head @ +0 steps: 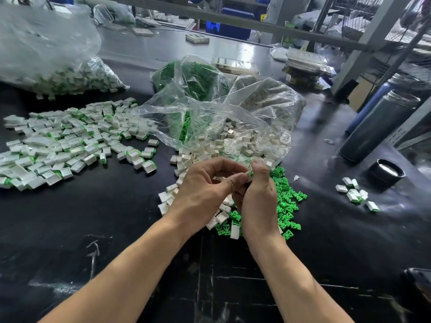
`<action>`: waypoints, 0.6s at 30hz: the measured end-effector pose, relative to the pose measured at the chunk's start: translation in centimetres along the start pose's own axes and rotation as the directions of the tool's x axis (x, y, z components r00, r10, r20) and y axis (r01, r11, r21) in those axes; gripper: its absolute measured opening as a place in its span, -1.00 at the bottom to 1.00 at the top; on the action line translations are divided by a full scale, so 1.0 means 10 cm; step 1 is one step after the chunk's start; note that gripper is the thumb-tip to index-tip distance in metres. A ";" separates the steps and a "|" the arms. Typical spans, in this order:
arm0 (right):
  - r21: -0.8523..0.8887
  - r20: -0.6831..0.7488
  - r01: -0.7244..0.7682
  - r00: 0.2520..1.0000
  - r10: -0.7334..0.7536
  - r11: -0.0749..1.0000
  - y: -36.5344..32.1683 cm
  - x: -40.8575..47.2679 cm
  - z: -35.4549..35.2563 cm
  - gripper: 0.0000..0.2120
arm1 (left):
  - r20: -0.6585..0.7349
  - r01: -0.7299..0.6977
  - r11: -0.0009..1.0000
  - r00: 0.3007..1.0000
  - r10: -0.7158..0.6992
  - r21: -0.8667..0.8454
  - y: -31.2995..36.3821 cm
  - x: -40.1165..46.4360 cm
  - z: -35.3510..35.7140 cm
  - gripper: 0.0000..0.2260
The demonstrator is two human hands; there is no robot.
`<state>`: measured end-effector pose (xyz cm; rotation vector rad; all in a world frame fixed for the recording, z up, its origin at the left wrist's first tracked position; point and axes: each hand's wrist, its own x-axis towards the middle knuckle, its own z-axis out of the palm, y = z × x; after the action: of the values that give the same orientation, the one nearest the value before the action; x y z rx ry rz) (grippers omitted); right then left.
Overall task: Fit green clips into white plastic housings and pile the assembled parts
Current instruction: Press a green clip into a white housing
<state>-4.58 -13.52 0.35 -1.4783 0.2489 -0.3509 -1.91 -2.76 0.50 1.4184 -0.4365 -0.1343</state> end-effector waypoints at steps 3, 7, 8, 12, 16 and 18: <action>-0.050 -0.027 0.053 0.998 -0.055 0.997 0.04 0.02 0.03 -0.48 | 0.011 -0.008 1.000 1.000 0.009 -0.023 0.01 0.00 0.00 -0.91; -0.051 -0.031 0.113 0.993 -0.115 0.992 0.05 0.01 0.05 -0.49 | 0.020 -0.003 0.998 1.000 0.005 -0.059 0.02 0.00 -0.01 -0.90; -0.038 -0.026 0.114 0.993 -0.115 0.993 0.04 0.00 0.06 -0.50 | 0.021 0.000 0.998 1.000 0.002 -0.067 0.02 0.00 -0.02 -0.90; 0.074 0.023 0.013 1.000 -0.015 0.997 0.00 -0.02 0.04 -0.45 | 0.009 0.003 0.999 1.000 -0.002 -0.053 0.01 0.01 -0.05 -0.90; 0.142 0.011 -0.068 0.998 0.067 0.988 0.02 0.00 -0.03 -0.46 | 0.015 0.003 1.000 1.000 -0.002 -0.023 -0.01 0.02 -0.04 -0.92; 0.083 0.016 -0.032 0.999 0.030 0.996 0.03 0.01 -0.04 -0.43 | 0.024 -0.010 1.000 1.000 0.010 0.004 -0.02 0.02 -0.03 -0.93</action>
<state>-4.63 -13.94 0.01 -1.3935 0.2422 -0.3212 -1.62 -2.61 0.36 1.4193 -0.4637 -0.1424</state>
